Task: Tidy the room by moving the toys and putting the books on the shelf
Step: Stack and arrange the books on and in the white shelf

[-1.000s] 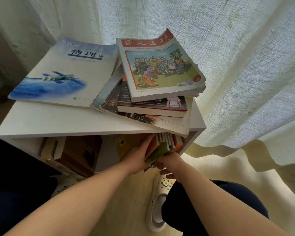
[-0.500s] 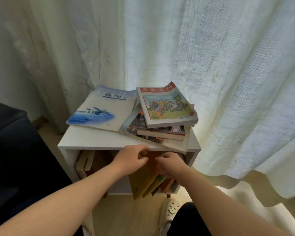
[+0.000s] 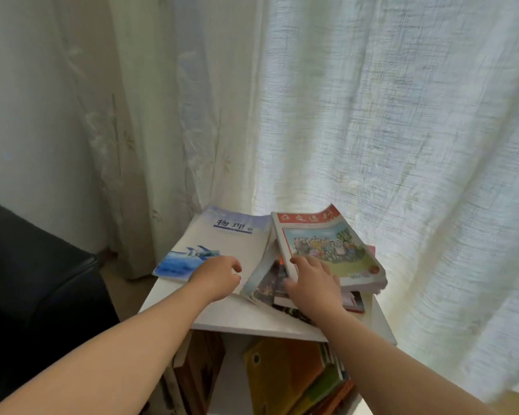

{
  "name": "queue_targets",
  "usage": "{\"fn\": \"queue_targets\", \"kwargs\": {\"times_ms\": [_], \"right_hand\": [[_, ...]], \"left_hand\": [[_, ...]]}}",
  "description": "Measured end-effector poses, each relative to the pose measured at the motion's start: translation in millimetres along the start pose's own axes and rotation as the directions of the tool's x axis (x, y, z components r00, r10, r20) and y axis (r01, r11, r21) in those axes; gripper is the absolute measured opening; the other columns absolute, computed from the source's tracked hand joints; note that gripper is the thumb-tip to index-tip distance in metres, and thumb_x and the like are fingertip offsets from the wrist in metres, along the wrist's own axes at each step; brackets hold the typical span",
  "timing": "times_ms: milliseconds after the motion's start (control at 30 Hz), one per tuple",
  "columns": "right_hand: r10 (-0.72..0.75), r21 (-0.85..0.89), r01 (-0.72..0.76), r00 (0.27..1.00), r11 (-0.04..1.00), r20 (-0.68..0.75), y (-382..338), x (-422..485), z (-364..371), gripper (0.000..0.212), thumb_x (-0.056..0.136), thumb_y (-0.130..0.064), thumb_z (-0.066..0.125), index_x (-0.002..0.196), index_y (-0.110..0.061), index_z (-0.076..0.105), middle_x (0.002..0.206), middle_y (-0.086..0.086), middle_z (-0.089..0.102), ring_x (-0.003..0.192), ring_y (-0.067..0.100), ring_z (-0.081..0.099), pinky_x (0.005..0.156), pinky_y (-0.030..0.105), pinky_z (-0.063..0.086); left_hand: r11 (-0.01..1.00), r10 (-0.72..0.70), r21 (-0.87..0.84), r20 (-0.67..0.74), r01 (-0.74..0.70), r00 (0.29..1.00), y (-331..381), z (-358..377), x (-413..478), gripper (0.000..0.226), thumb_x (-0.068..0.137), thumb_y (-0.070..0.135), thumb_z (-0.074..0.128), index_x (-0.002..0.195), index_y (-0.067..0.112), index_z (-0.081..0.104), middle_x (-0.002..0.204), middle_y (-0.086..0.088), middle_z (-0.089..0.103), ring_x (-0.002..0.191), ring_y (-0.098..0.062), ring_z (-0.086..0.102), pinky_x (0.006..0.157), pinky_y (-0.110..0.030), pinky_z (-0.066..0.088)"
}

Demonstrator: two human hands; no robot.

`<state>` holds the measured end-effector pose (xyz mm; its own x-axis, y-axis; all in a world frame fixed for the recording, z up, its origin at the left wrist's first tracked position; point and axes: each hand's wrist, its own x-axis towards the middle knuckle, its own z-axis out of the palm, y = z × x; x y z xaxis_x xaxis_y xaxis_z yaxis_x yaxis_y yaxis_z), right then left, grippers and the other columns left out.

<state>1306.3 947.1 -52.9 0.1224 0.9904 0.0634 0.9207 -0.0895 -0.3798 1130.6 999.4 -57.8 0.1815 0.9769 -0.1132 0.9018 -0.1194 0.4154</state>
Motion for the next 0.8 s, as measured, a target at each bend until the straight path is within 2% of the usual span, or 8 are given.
{"fn": "queue_targets", "kwargs": {"times_ms": [133, 200, 267, 367, 433, 600, 700, 800], "right_hand": [[0.052, -0.178, -0.031, 0.992, 0.984, 0.114, -0.7, 17.0, 17.7, 0.056, 0.093, -0.045, 0.040, 0.143, -0.026, 0.022, 0.155, 0.007, 0.016, 0.142, 0.038, 0.012, 0.116, 0.050, 0.014], [0.055, -0.236, -0.031, 0.994, 0.971, 0.097, -1.2, 20.9, 20.9, 0.056, 0.094, -0.049, 0.036, 0.143, -0.025, 0.020, 0.155, 0.010, 0.017, 0.141, 0.040, 0.015, 0.116, 0.051, 0.016], [0.056, -0.286, -0.026, 0.994, 0.958, 0.095, -4.0, 23.4, 21.4, 0.055, 0.094, -0.049, 0.034, 0.141, -0.023, 0.022, 0.153, 0.012, 0.020, 0.139, 0.041, 0.018, 0.114, 0.052, 0.020], [0.080, -0.313, -0.047, 0.992, 0.949, 0.094, -10.7, 26.9, 24.1, 0.051, 0.094, -0.047, 0.035, 0.136, -0.020, 0.027, 0.150, 0.014, 0.022, 0.138, 0.044, 0.017, 0.112, 0.055, 0.020], [0.089, -0.334, -0.056, 0.992, 0.941, 0.086, -14.6, 27.7, 27.2, 0.050, 0.093, -0.046, 0.036, 0.134, -0.019, 0.028, 0.150, 0.014, 0.021, 0.138, 0.045, 0.015, 0.110, 0.056, 0.018], [0.088, -0.375, -0.061, 0.994, 0.925, 0.057, -15.2, 27.9, 32.8, 0.050, 0.092, -0.045, 0.035, 0.135, -0.019, 0.028, 0.149, 0.015, 0.021, 0.138, 0.047, 0.014, 0.109, 0.057, 0.017], [0.082, -0.379, -0.060, 0.996, 0.924, 0.042, -14.8, 27.1, 34.6, 0.049, 0.092, -0.042, 0.034, 0.134, -0.018, 0.028, 0.148, 0.016, 0.022, 0.138, 0.047, 0.013, 0.108, 0.058, 0.017], [0.081, -0.373, -0.058, 0.996, 0.926, 0.046, -15.4, 26.4, 34.5, 0.049, 0.092, -0.042, 0.034, 0.134, -0.018, 0.028, 0.148, 0.015, 0.022, 0.138, 0.047, 0.013, 0.108, 0.058, 0.017]], "left_hand": [[0.999, -0.033, 0.045, 0.068, 0.030, 0.997, -17.8, 10.7, 22.5, 0.046, 0.095, 0.038, 0.041, 0.138, 0.023, 0.041, 0.146, -0.006, 0.039, 0.131, -0.025, 0.038, 0.106, -0.037, 0.036], [0.992, -0.082, 0.097, 0.001, 0.081, 0.997, -30.4, 12.0, 34.5, 0.043, 0.096, 0.040, 0.036, 0.138, 0.028, 0.040, 0.147, -0.003, 0.036, 0.134, -0.024, 0.032, 0.107, -0.039, 0.032], [0.960, -0.225, 0.148, -0.105, 0.239, 0.969, -46.3, 7.8, 41.8, 0.043, 0.095, 0.039, 0.034, 0.138, 0.031, 0.037, 0.148, -0.003, 0.029, 0.137, -0.025, 0.024, 0.109, -0.040, 0.027], [0.868, -0.495, 0.033, -0.013, 0.495, 0.869, -65.1, -4.2, 49.1, 0.057, 0.089, 0.037, 0.045, 0.143, 0.030, 0.027, 0.149, -0.011, 0.020, 0.137, -0.031, 0.020, 0.112, -0.037, 0.024], [0.847, -0.531, 0.016, 0.004, 0.531, 0.847, -71.5, -6.9, 54.4, 0.064, 0.083, 0.040, 0.052, 0.142, 0.028, 0.030, 0.144, -0.012, 0.027, 0.132, -0.030, 0.029, 0.108, -0.033, 0.029], [0.793, -0.608, -0.049, -0.118, 0.607, 0.785, -75.3, -11.4, 53.0, 0.068, 0.073, 0.046, 0.069, 0.130, 0.023, 0.039, 0.135, -0.009, 0.041, 0.125, -0.028, 0.039, 0.101, -0.037, 0.034], [0.831, -0.556, -0.124, -0.142, 0.543, 0.819, -67.7, -24.4, 48.3, 0.050, 0.081, 0.030, 0.066, 0.126, 0.014, 0.050, 0.130, -0.009, 0.054, 0.120, -0.027, 0.052, 0.091, -0.031, 0.042], [0.945, -0.325, -0.049, -0.248, 0.323, 0.913, -46.7, -30.5, 35.2, 0.031, 0.095, 0.017, 0.043, 0.125, 0.013, 0.050, 0.129, -0.014, 0.055, 0.118, -0.031, 0.053, 0.089, -0.032, 0.044]]}}
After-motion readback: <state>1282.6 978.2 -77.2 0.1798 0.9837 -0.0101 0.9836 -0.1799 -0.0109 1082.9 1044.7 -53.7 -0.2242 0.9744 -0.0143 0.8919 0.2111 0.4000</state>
